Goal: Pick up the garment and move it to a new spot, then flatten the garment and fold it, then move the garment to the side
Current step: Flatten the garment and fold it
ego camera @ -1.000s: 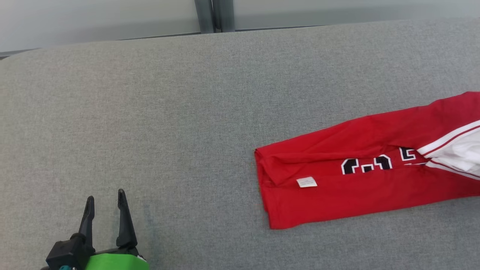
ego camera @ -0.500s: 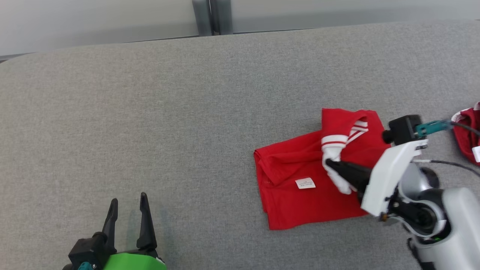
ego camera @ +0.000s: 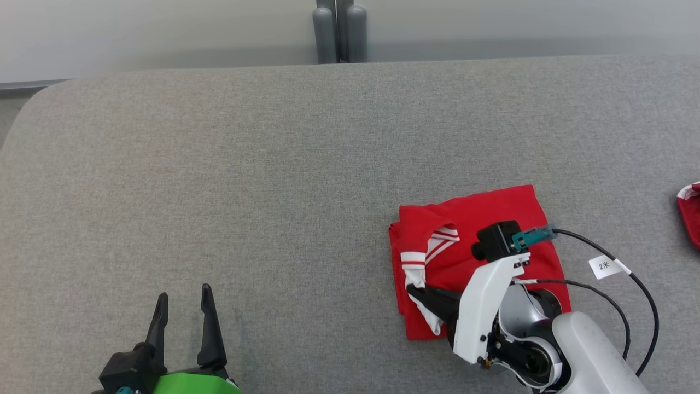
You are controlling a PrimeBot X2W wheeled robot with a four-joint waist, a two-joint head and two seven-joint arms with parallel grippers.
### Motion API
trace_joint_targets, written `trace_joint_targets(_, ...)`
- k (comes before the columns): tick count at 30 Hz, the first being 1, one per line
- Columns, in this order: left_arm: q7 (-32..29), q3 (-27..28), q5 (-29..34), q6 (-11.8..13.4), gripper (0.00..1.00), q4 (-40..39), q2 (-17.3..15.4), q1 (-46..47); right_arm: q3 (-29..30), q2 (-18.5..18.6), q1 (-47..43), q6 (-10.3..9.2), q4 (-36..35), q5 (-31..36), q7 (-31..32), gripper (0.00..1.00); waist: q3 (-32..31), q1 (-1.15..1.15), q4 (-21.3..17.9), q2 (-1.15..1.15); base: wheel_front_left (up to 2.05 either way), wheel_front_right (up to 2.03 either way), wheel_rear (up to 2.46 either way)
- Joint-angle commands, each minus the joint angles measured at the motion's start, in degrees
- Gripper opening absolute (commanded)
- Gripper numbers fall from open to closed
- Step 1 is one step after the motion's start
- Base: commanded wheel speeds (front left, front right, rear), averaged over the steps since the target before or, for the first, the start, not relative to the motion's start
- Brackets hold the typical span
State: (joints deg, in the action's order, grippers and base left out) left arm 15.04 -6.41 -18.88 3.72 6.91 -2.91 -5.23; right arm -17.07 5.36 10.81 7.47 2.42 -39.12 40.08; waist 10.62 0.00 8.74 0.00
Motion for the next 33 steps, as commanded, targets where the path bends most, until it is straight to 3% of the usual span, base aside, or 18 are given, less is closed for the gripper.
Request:
trace_joint_targets(1,0.15,-0.07,-0.50,0.49,1.00,-0.26,-0.06,-0.63,0.01,0.57,-0.62,0.04,0.00,0.35,-0.47,0.00,-0.06,0.00,-0.10,0.00,0.00,0.00,0.00)
trace_joint_targets(6,0.16,0.00,-0.63,0.52,1.00,0.13,-0.06,-0.95,-0.24,1.16,-0.96,0.04,-0.28,0.86,-0.36,0.00,-0.11,0.00,-0.69,0.00,0.00,0.00,0.00)
trace_joint_targets(8,0.16,0.01,-0.59,0.55,1.00,0.27,-0.06,-0.83,-0.61,1.30,-0.74,0.04,-0.36,1.26,-0.27,0.09,-0.15,0.00,-0.89,0.00,0.00,0.00,0.00)
trace_joint_targets(10,0.16,-0.15,-0.57,0.50,1.00,0.42,-0.06,-0.69,-1.18,1.23,-0.49,0.04,-0.49,1.80,-0.80,0.49,-0.23,0.00,-0.99,0.00,0.00,0.00,0.00)
trace_joint_targets(11,0.16,-0.19,-0.57,0.48,1.00,0.51,-0.06,-0.64,-1.50,1.11,-0.35,0.04,-0.58,1.99,-1.09,1.00,-0.29,0.00,-1.02,0.00,0.00,0.00,0.00)
trace_joint_targets(19,0.16,0.31,0.22,0.47,1.00,1.26,-0.06,-1.52,-7.18,0.08,0.87,0.04,-4.27,-3.74,-3.62,1.00,-1.21,0.00,-1.58,0.00,0.00,0.00,0.00)
trace_joint_targets(25,0.16,1.30,1.02,0.37,1.00,0.60,-0.06,-2.28,-8.62,2.12,1.54,0.04,-6.91,-3.57,-10.09,1.00,-2.54,0.00,-2.95,0.00,0.00,0.00,0.00)
trace_joint_targets(33,0.15,4.25,2.67,-0.32,1.00,-2.08,-0.07,-3.67,-3.31,10.49,-1.04,0.04,-7.99,11.17,-34.08,1.00,-6.03,0.00,-5.61,0.00,0.00,0.00,0.00)
